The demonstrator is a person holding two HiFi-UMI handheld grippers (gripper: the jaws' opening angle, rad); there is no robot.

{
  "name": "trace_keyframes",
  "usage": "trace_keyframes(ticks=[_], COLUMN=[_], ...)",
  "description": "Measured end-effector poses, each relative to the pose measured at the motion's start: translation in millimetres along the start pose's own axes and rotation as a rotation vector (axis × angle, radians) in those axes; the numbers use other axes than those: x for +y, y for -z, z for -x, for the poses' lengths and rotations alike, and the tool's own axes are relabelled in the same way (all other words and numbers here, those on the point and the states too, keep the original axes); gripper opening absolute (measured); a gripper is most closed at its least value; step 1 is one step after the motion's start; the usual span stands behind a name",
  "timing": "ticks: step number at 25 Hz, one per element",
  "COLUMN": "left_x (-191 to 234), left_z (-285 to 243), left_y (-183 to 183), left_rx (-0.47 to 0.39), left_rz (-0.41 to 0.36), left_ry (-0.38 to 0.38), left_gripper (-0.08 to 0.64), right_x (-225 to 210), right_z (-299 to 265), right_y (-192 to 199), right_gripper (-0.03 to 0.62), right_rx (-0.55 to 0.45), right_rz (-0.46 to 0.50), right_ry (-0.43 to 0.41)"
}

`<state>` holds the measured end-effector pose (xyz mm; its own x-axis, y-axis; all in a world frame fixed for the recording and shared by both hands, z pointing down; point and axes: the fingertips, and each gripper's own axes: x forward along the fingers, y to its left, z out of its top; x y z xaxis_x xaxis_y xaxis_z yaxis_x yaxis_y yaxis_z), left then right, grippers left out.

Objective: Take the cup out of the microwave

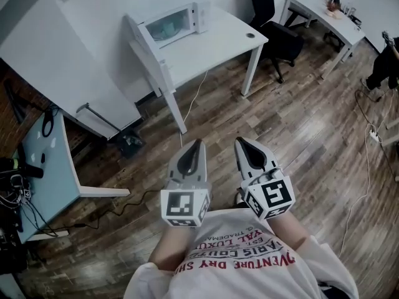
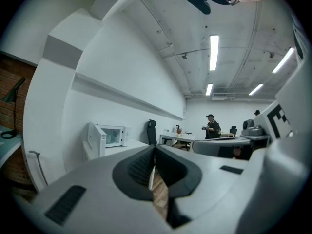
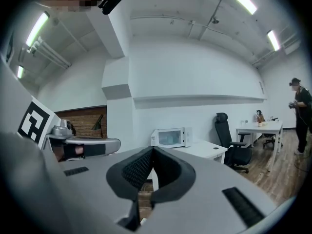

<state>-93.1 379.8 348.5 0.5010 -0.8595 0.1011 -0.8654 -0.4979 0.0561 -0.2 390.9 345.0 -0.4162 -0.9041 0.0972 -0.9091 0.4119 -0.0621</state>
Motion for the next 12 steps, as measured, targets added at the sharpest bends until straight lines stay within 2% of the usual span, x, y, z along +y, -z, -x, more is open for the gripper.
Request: trace_keyframes(ticks=[7, 12], left_x=[-36.1, -77.4], left_z=[-55.0, -92.4], left_y=[-1.5, 6.6], left_rx=[0.008, 0.044], left_rz=[0.067, 0.055], left_ry=[-0.099, -0.114], left_gripper=[0.008, 0.008], right_x=[-73.5, -124.4], right_z=[-0.3, 7.2], right_y=[-9.5, -12.4], right_gripper=[0.005, 0.005], right_rx=[0.016, 0.029], right_rz=[0.01, 0.014], right_ry=[-0.108, -0.15])
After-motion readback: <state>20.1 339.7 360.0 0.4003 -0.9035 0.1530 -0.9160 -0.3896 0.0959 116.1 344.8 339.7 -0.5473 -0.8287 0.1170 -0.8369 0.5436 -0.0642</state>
